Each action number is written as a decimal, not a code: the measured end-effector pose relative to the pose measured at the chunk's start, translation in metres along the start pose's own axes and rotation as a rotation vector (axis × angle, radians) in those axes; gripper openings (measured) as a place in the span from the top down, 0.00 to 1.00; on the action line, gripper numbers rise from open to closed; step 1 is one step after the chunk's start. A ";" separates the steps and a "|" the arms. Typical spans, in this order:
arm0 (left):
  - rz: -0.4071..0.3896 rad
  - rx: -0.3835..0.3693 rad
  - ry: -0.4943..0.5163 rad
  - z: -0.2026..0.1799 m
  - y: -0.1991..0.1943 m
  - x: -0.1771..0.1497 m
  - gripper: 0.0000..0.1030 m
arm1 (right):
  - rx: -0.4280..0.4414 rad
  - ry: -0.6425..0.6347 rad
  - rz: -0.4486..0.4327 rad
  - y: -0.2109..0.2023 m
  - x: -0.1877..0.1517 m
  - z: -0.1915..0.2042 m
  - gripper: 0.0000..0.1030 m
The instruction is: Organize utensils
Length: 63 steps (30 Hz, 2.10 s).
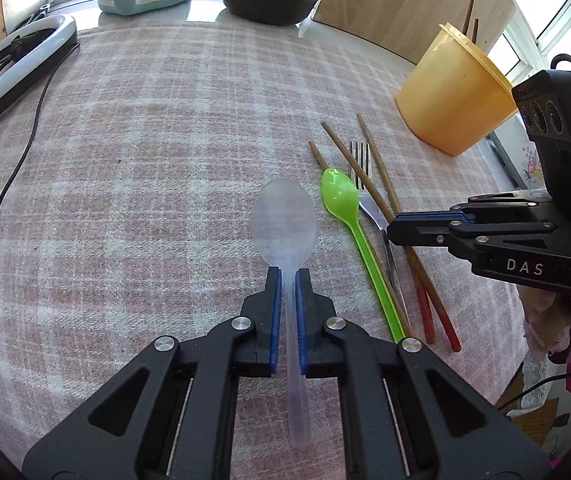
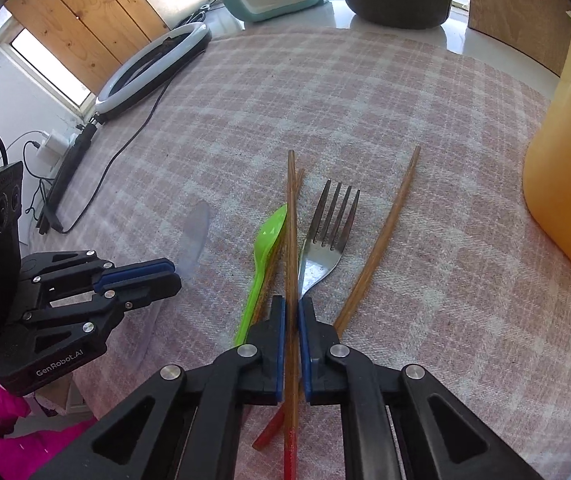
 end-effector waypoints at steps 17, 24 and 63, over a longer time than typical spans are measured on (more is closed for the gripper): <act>-0.103 -0.050 -0.026 -0.012 -0.038 0.030 0.98 | 0.023 0.052 -0.174 -0.053 0.003 -0.002 0.96; -0.064 0.002 0.004 -0.006 -0.028 0.045 0.98 | -0.008 0.061 -0.244 -0.080 0.005 -0.008 0.96; -0.257 -0.054 0.104 -0.058 -0.067 0.105 1.00 | -0.068 0.077 -0.430 -0.157 0.013 -0.021 0.96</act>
Point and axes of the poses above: each gripper's, at about its wrist camera, not at the fingertips, and y roughly the way its jaws point, z to its left, x to its top, the point moved 10 cm from there along y, roughly the way its jaws point, and after that the axes turned 11 degrees about x, right-handed, at the moved point
